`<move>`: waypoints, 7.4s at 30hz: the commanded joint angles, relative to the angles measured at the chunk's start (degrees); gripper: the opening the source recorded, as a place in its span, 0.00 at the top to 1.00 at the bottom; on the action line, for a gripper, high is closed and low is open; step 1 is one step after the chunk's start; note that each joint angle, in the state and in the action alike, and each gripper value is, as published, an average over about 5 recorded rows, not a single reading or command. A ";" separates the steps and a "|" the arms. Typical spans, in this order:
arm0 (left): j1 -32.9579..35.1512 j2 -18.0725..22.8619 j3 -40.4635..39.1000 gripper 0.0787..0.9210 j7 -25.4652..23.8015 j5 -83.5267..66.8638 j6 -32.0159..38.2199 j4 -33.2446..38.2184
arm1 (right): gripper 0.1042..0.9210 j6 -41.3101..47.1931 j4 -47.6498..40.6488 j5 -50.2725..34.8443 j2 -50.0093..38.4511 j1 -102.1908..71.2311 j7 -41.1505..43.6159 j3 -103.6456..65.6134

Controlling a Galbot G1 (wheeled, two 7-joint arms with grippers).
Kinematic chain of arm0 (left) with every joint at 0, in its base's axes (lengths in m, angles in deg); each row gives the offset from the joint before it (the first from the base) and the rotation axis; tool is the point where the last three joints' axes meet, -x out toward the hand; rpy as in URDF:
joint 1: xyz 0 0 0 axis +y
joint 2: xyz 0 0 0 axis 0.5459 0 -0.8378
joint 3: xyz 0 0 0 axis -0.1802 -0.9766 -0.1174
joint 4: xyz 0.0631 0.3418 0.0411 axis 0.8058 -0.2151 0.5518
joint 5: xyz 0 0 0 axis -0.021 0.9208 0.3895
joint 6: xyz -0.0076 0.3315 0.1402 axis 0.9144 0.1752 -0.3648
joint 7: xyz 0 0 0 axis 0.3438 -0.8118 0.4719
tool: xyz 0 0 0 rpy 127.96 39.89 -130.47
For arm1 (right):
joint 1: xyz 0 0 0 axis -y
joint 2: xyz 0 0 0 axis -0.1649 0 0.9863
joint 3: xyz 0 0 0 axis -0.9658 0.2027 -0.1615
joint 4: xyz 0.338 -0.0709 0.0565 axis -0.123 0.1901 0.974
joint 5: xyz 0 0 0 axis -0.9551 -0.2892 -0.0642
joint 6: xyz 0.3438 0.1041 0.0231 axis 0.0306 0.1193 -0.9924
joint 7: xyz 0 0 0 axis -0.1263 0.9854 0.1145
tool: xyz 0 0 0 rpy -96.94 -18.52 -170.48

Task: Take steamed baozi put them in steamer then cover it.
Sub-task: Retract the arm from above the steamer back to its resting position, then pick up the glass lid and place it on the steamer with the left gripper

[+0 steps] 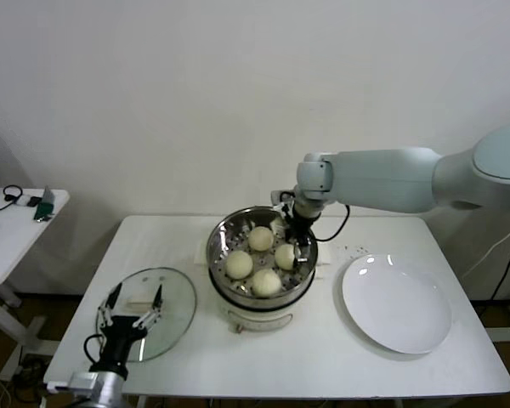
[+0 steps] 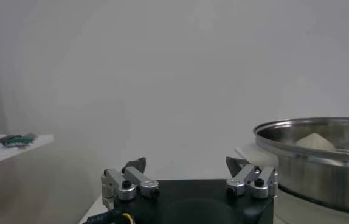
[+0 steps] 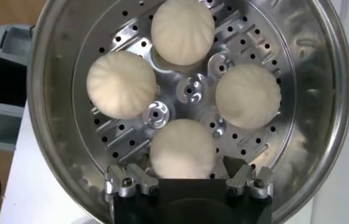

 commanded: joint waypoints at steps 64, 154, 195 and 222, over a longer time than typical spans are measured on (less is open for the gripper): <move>1.97 -0.68 0.43 0.12 6.82 84.57 -12.79 0.96 | 0.12 -26.44 31.69 23.45 -22.64 -116.53 -51.05 -136.65; -18.50 -2.01 -4.36 0.91 15.84 86.36 -9.40 -26.48 | 0.12 -28.70 28.82 30.80 -12.08 -126.69 -43.54 -147.34; -46.16 -17.74 -45.13 0.91 -18.27 86.35 -48.73 0.77 | 0.12 -29.32 21.25 36.97 -9.97 -117.29 -43.92 -138.90; -48.66 3.65 -53.15 0.91 -19.34 95.17 -49.53 -14.03 | 0.12 -31.00 20.91 37.02 -9.67 -119.41 -42.36 -142.54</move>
